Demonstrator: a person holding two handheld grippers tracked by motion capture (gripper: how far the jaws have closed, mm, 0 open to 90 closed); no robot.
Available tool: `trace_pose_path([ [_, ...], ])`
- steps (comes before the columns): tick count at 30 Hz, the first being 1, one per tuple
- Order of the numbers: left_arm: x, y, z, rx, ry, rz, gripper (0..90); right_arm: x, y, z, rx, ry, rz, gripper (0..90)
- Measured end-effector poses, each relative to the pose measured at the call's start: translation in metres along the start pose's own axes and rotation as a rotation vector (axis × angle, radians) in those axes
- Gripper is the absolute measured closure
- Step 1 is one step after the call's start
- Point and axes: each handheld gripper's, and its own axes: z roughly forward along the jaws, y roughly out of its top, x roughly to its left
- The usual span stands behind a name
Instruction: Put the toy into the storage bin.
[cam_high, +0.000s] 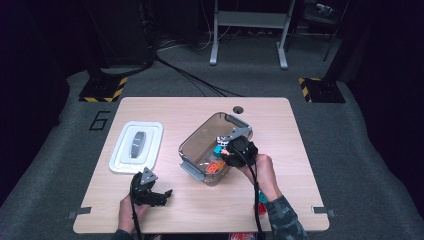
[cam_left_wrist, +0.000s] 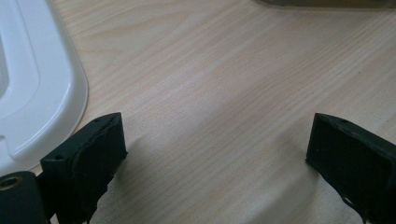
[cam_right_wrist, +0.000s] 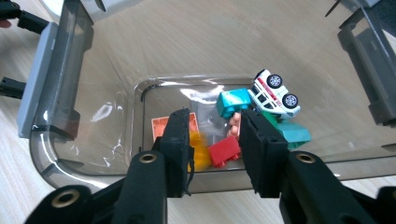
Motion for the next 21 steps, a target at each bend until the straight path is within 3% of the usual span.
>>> trace_pose_path([
  [4, 0.000, 0.000, 0.000, 0.000, -0.001, -0.002, 4.6, -0.001, 0.000, -0.005, -0.013, 0.006, 0.004, 56.1],
  [13, 0.000, 0.000, 0.000, 0.000, 0.002, 0.002, 4.6, -0.006, -0.010, -0.023, -0.053, 0.003, 0.053, 31.2],
  [17, 0.000, 0.000, 0.000, 0.000, 0.001, 0.001, 4.6, -0.010, -0.018, -0.032, -0.073, -0.003, 0.077, 21.5],
  [21, 0.000, 0.000, 0.000, 0.000, 0.000, 0.000, 4.6, -0.014, -0.033, -0.038, -0.089, -0.009, 0.098, 17.7],
])
